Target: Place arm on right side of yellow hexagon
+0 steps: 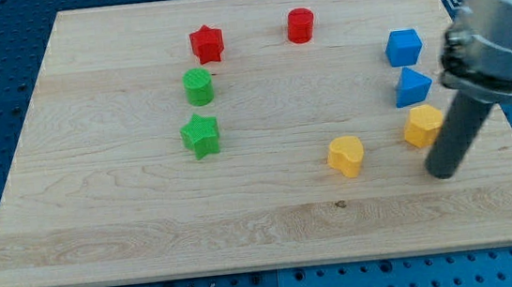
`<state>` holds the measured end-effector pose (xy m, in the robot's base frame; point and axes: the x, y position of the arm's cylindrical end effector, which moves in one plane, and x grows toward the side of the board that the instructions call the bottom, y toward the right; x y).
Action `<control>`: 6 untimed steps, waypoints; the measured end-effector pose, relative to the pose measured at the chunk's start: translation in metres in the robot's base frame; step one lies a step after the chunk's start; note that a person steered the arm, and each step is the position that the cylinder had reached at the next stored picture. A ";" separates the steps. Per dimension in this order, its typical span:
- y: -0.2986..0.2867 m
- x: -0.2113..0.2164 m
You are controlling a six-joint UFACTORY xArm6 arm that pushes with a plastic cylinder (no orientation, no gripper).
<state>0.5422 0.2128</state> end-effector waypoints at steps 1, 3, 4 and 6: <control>0.054 -0.004; 0.084 -0.046; 0.069 -0.046; 0.019 -0.047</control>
